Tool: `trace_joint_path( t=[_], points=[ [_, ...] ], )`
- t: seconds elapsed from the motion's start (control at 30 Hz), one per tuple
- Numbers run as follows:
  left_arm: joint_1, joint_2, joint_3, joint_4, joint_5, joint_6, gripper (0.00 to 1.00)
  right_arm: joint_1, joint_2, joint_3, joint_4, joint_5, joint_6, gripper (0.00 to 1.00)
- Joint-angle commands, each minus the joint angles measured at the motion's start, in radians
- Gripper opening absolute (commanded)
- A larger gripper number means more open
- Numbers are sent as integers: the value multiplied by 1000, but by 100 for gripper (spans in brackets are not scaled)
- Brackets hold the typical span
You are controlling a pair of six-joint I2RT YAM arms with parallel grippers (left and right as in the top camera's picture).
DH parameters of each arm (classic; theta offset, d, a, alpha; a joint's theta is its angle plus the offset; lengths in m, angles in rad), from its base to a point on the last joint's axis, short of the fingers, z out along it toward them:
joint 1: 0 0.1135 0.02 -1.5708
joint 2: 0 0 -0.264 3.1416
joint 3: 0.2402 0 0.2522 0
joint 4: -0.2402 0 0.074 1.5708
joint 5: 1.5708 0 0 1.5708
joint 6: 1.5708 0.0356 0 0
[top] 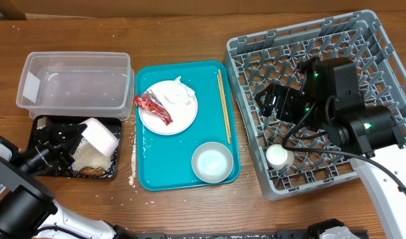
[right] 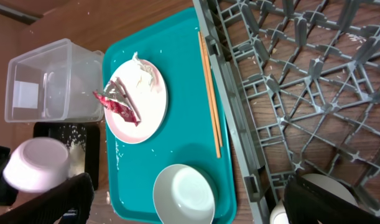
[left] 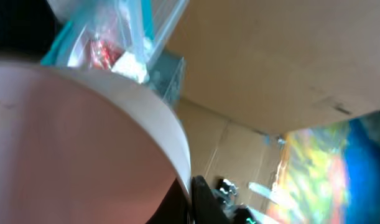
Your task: Sort waste into correct bins and load items into the dishwasher
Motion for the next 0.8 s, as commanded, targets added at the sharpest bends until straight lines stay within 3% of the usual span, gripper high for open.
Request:
trace_joint_path(
  t=[0.0,0.07,0.13,0.3,0.37,0.43,0.47,0.53,0.63,0.77],
  points=[
    [-4,-13,13,113,53,115,4,0,0,15,4,-3,5,100],
    [-7,-8,13,136,-39,-78,4,0,0,15,3,-3,5,100],
    [-24,-23,14,-24,9,175,4,0,0,15,-2,-3,5,100],
    [-153,-279,29,-21,-47,173,4,0,0,15,-8,-3,5,100],
    [-206,-393,75,23,-107,46,4,0,0,15,-14,-3,5,100],
    [-267,-491,117,137,-246,-187,4,0,0,15,-15,-2,5,100],
    [-332,-559,138,236,-426,-383,4,0,0,15,-11,-2,5,100],
    [-485,-658,160,335,-721,-620,4,0,0,15,-8,-2,5,100],
    [-710,-729,161,420,-881,-753,4,0,0,15,-8,-2,4,100],
    [-1107,-719,157,586,-1133,-914,5,0,0,15,-8,-2,4,100]
  ],
)
